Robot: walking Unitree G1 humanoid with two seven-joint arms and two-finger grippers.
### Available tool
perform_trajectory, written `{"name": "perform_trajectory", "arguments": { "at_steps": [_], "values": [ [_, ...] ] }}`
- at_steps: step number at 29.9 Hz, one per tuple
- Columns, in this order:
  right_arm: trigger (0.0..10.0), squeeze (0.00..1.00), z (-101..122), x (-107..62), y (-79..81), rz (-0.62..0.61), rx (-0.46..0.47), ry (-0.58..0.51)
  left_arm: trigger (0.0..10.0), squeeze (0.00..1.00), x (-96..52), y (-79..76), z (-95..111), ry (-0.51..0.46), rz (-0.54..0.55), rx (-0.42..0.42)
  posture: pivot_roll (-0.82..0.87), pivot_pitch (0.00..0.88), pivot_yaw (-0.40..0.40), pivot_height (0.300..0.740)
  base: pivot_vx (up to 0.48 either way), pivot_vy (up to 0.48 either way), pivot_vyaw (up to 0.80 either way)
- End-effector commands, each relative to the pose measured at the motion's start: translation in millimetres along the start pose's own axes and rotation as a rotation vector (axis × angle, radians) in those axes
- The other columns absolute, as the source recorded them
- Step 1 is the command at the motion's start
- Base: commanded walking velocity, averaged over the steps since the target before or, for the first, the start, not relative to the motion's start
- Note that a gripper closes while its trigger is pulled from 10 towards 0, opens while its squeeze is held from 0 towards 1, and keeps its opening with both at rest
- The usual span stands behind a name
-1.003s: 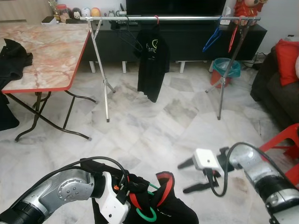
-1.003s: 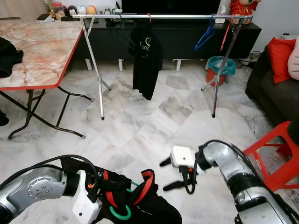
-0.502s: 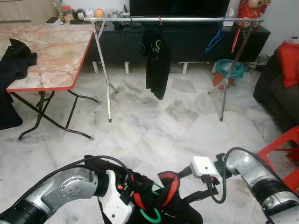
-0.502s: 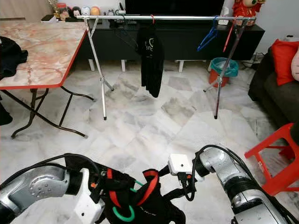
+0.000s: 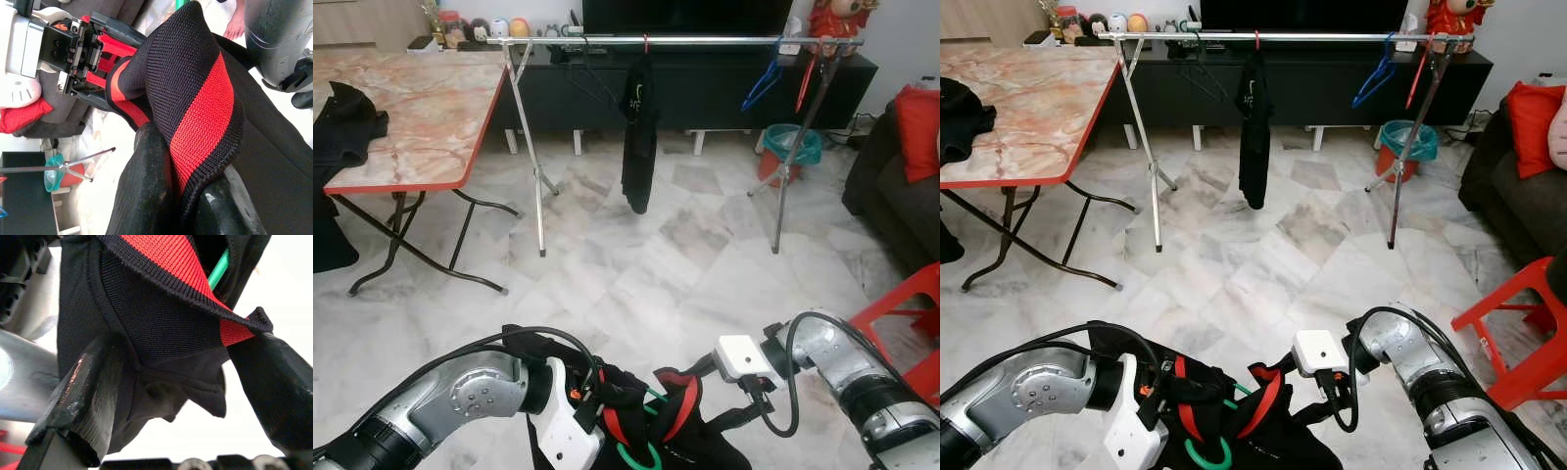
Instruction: Hang hanger
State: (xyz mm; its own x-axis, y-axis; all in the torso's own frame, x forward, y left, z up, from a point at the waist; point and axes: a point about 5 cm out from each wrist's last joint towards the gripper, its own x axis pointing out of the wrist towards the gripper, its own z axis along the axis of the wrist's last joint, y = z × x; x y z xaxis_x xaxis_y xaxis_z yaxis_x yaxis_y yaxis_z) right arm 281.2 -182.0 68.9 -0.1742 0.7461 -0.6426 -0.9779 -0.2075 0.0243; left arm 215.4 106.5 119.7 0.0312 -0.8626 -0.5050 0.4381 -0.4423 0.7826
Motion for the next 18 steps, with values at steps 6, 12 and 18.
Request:
{"name": "perform_trajectory", "arguments": {
  "at_steps": [6,12,18],
  "values": [
    [10.0,0.00,11.5,-12.1,-27.6,-0.325,-0.124,0.052,10.0,0.00,0.1,4.4,2.4,-0.004,0.008,0.004,0.03,0.021,-0.041,0.740,0.000,0.000,0.00],
    [10.0,0.00,22.0,-13.3,-31.7,-0.366,-0.243,0.049,10.0,0.00,0.6,4.1,1.6,0.001,0.005,-0.005,0.03,0.014,-0.038,0.740,0.000,0.000,0.00],
    [10.0,0.00,21.1,-9.0,-16.8,-0.159,-0.366,0.096,10.0,0.00,-0.2,2.7,-0.4,0.011,-0.006,-0.015,0.02,0.008,-0.038,0.740,0.000,0.000,0.00]
  ]
}}
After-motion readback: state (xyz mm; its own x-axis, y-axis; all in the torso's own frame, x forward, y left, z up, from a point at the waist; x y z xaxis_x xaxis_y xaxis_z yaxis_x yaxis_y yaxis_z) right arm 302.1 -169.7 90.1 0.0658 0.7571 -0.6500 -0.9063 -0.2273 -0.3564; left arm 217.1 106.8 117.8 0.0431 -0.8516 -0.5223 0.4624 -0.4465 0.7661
